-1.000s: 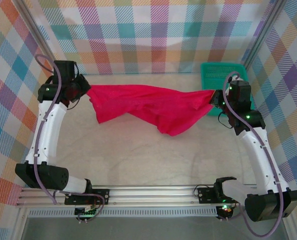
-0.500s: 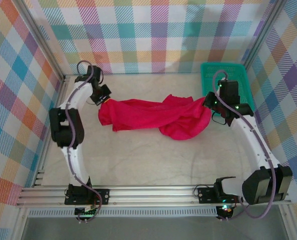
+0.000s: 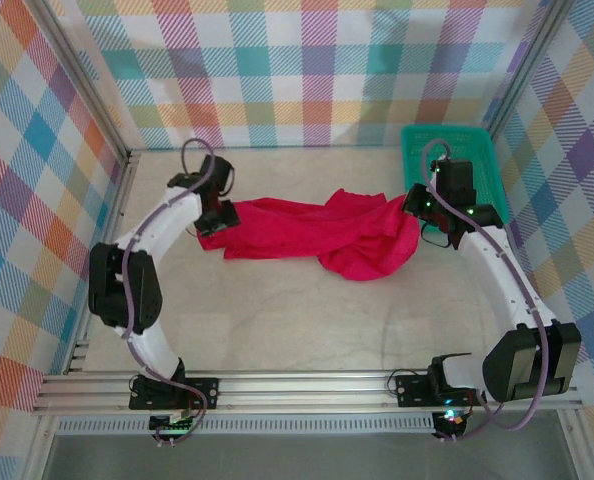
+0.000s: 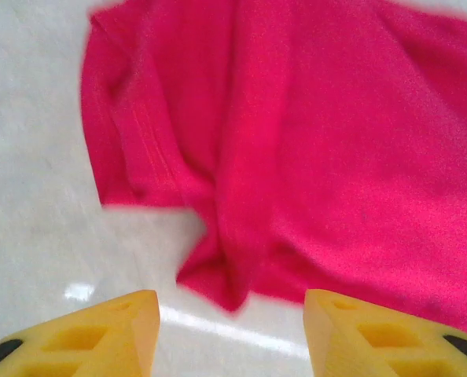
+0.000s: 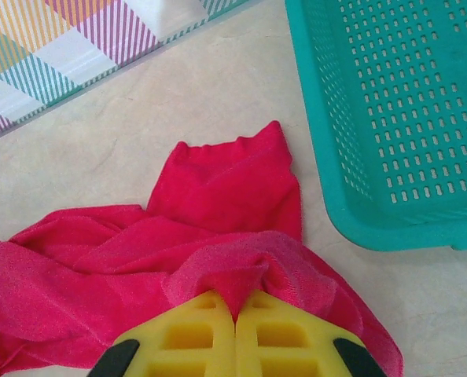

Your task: Fold the inside-out t-shirt

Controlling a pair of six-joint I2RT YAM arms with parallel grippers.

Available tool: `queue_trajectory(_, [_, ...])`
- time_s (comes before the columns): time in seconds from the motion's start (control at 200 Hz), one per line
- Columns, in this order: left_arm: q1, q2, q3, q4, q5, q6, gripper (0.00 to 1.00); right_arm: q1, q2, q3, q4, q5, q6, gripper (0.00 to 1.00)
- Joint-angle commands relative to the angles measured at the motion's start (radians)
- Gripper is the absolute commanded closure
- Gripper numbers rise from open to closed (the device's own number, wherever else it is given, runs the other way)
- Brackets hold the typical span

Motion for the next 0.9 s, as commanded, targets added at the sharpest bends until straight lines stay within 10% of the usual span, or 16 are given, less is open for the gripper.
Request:
queue_trajectory(0.0, [-0.096, 0.008, -0.085, -0.027, -0.139, 0.024, 0.51, -0.004, -0.002, -0.014, 0.033, -0.023, 0.005, 1.00])
queue_trajectory(0.435, [-0.177, 0.206, -0.058, -0.012, -0.393, 0.030, 0.56, -0.004, -0.012, -0.025, 0.032, -0.033, 0.007, 1.00])
queue_trajectory(0.895, [-0.160, 0.282, 0.017, 0.009, -0.390, 0.064, 0.66, -0.005, -0.003, -0.024, 0.048, -0.058, 0.019, 1.00])
